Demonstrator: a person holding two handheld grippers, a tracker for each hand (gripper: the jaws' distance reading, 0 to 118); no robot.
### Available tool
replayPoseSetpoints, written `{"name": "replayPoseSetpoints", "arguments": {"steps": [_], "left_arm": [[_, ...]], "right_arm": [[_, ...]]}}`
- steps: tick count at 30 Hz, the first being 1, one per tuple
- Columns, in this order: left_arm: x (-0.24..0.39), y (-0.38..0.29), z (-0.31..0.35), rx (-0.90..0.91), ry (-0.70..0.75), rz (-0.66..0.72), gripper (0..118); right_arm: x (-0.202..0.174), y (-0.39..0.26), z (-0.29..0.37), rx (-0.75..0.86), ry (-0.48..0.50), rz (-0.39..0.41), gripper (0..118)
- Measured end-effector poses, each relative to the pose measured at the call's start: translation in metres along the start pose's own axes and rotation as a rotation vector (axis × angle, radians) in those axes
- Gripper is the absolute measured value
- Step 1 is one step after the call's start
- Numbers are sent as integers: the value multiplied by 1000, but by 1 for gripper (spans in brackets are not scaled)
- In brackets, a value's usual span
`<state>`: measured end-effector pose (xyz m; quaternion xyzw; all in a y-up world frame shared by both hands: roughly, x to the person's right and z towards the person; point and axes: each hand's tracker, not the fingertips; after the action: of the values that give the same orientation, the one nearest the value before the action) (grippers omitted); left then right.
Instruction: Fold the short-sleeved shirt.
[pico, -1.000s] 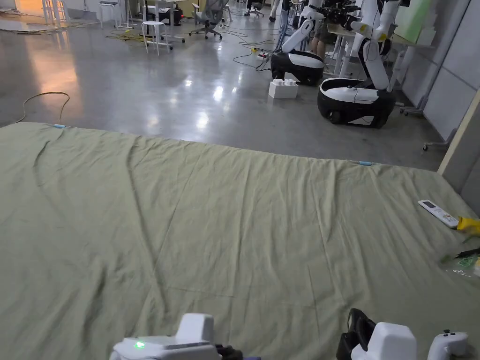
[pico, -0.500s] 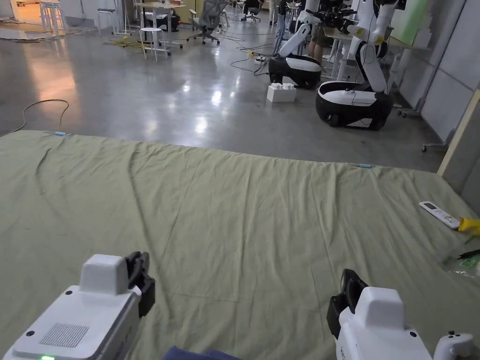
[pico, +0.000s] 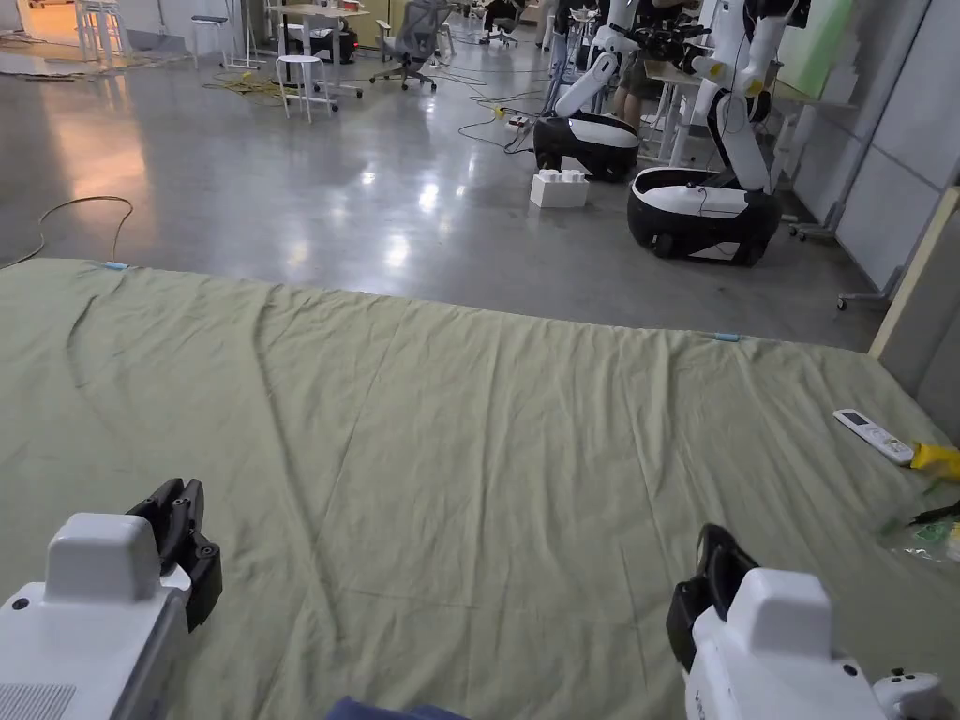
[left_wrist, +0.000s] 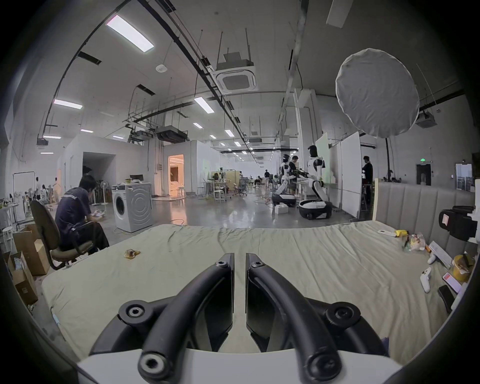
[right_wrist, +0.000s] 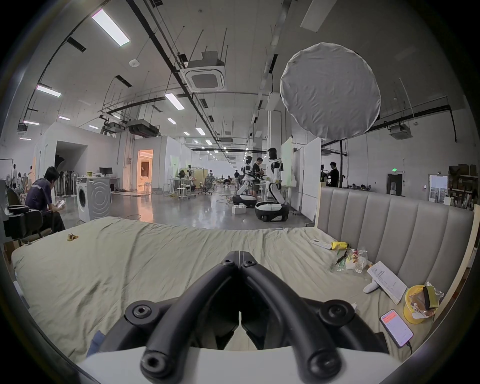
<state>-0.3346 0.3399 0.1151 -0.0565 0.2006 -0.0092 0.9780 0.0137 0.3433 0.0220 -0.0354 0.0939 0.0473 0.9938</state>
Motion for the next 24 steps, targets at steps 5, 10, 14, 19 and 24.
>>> {"name": "replayPoseSetpoints", "arguments": {"steps": [5, 10, 14, 19, 24], "left_arm": [[-7, -19, 9, -64, -26, -2, 9], [-14, -43, 20, -149, -57, 8, 9], [-21, -62, 30, -223, -76, 30, 9], [-28, -85, 32, -359, -129, 123, 9], [-33, -105, 13, -550, -275, 255, 63]], "right_arm": [[-34, -46, 21, -167, 170, 27, 0], [-79, -105, 26, -371, 319, 31, 0], [-99, -134, 10, -438, 321, 59, 0], [-105, -161, -14, -511, 295, 79, 0], [-102, -172, -22, -544, 275, 84, 0]]}}
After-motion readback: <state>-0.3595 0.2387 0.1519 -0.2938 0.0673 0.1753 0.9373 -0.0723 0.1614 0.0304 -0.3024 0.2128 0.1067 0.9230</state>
